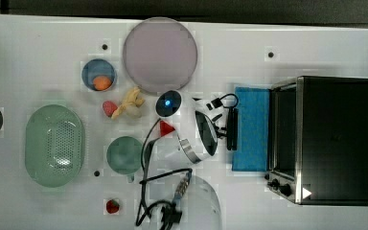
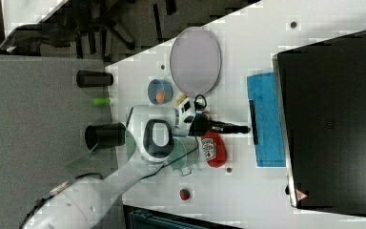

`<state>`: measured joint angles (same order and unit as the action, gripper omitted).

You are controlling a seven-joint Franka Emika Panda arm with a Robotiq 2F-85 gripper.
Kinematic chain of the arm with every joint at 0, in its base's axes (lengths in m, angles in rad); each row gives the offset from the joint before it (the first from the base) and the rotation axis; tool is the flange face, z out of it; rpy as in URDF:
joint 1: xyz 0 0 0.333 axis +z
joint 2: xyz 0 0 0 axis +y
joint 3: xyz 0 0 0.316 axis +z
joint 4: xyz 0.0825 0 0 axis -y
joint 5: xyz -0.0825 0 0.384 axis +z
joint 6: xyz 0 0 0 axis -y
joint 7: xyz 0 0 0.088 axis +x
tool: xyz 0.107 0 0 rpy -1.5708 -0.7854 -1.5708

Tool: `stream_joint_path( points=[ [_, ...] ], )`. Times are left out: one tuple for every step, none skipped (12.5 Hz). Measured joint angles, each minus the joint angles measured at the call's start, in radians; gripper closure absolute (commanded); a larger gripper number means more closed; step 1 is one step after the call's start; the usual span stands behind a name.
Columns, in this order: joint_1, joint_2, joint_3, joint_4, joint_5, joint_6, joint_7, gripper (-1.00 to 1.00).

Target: Flap open oven.

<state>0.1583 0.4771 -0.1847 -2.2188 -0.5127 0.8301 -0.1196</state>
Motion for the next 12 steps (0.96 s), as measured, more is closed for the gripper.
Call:
stream_joint_path(
  points=[
    [0.002,-0.042,0.008,-0.002,0.077,0.000,0.002,0.65],
    [0.008,-0.088,0.007,0.006,0.132,0.003,0.007,0.65],
    [0.012,-0.146,0.008,0.008,0.196,0.005,0.007,0.65],
    [0.012,-0.207,0.009,0.012,0.275,0.002,0.007,0.65],
    [0.012,-0.261,0.009,0.029,0.330,-0.003,0.007,0.65],
    [0.016,-0.312,0.001,0.047,0.400,-0.026,0.007,0.65],
    [0.023,-0.358,-0.015,0.072,0.459,-0.064,0.007,0.65],
    [0.021,-0.396,-0.024,0.102,0.474,-0.103,0.007,0.65],
    [0.021,-0.429,-0.036,0.133,0.474,-0.145,0.007,0.65],
    [0.017,-0.458,-0.042,0.160,0.471,-0.198,0.008,0.65],
    [0.012,-0.483,-0.047,0.186,0.471,-0.255,0.016,0.65],
    [0.011,-0.506,-0.055,0.205,0.471,-0.321,0.041,0.65]
  ],
)
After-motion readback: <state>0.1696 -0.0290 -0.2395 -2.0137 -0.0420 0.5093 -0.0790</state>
